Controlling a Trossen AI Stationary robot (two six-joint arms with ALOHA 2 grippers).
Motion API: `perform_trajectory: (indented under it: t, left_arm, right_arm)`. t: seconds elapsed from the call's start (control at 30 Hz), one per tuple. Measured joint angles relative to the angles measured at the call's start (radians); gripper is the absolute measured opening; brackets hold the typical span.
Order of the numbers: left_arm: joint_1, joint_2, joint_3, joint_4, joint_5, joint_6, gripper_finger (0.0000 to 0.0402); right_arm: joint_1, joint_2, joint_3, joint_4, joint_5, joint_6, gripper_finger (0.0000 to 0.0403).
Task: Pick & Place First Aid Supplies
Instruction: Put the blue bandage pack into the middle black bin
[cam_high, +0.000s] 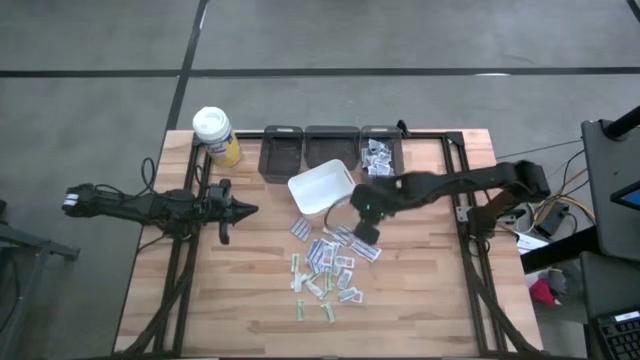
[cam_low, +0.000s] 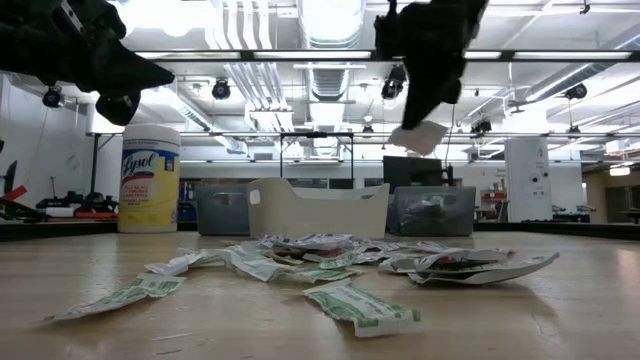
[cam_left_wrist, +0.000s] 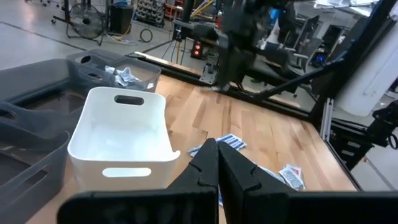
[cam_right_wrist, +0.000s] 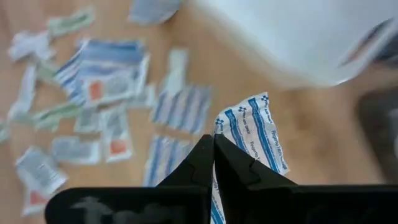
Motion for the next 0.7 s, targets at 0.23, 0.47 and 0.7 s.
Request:
perform_trajectory:
  t: [0.23,0.47,0.7]
  left_arm:
    - [0.000,0.000,0.000,0.018,-0.032,-0.025,0.0000]
    - [0.000,0.000,0.000,0.050,-0.075,-0.048,0.0000]
    - [0.000,0.000,0.000,0.052,-0.116,-0.081,0.0000]
  right_arm:
    - [-0.153,-0.003,0.068,0.143,0.006,-0.237,0.0008]
    - [-0.282,0.121,0.243,0.145,0.001,-0.475,0.0008]
    - [-0.399,0.325,0.426,0.104,0.004,-0.586,0.0008]
